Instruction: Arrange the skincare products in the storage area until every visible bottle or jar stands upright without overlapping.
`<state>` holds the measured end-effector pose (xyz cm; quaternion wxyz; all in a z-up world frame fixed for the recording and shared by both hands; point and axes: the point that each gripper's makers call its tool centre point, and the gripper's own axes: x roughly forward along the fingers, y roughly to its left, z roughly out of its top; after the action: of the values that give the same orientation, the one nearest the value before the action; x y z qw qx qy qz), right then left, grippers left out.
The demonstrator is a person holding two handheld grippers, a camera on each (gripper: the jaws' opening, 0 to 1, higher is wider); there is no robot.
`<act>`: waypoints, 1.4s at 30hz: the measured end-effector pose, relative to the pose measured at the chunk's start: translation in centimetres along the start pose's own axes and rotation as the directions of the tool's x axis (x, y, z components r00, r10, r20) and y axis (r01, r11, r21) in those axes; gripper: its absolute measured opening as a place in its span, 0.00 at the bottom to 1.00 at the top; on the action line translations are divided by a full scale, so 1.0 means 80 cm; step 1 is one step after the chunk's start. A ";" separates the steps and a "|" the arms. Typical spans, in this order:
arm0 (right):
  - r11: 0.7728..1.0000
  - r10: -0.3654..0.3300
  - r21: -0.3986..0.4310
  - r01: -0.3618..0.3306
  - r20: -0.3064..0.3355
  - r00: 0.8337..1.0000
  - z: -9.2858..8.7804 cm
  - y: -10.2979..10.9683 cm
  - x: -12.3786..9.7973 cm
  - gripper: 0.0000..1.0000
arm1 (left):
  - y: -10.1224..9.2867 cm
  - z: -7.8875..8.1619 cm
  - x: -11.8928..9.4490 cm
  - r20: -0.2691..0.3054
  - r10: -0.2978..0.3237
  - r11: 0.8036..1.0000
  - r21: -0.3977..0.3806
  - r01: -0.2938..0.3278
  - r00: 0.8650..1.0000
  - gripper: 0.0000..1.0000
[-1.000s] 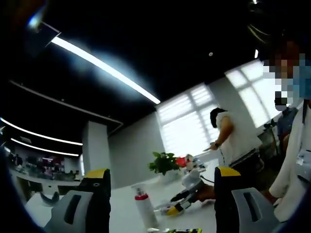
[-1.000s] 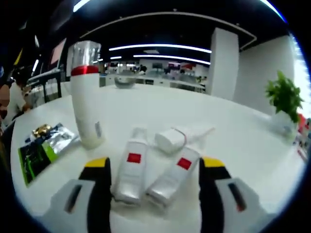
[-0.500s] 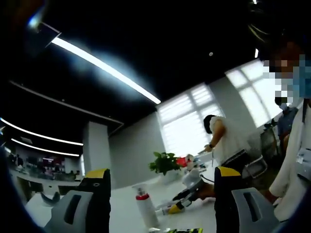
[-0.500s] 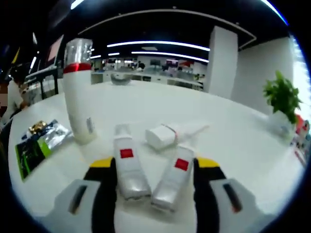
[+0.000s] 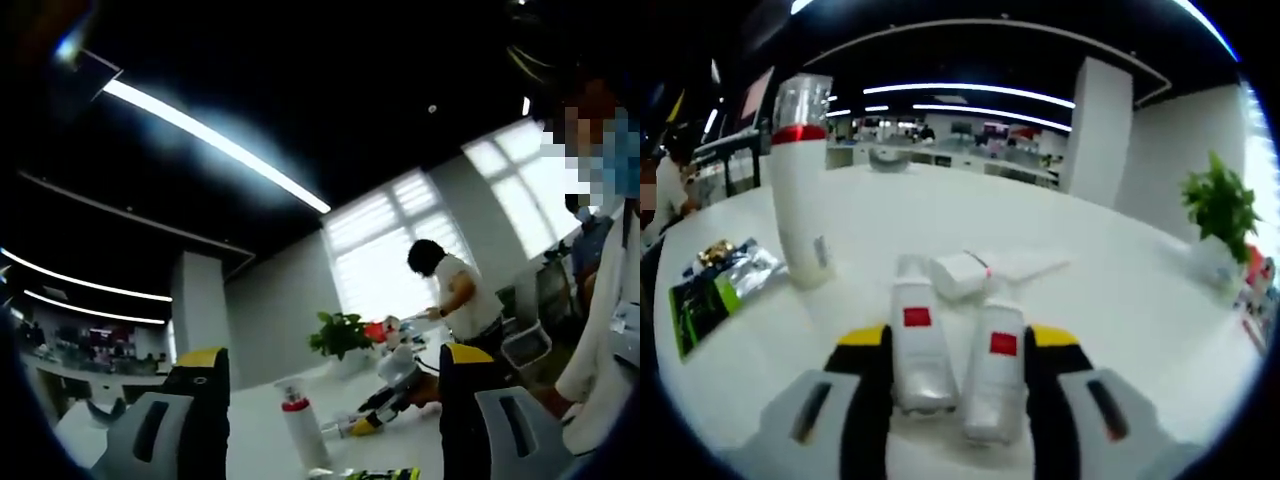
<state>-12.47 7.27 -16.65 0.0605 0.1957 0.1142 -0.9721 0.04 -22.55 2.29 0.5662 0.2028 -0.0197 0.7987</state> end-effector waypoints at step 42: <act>0.986 0.169 -0.026 -0.167 0.114 0.979 0.020 0.030 -0.021 0.17 | 0.000 0.001 -0.002 0.007 0.004 1.000 -0.002 -0.004 1.000 0.87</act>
<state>-11.14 4.70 -15.01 0.1505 0.1475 0.1014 -0.9723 0.10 -22.73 2.33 0.5646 0.2050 -0.0226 0.7992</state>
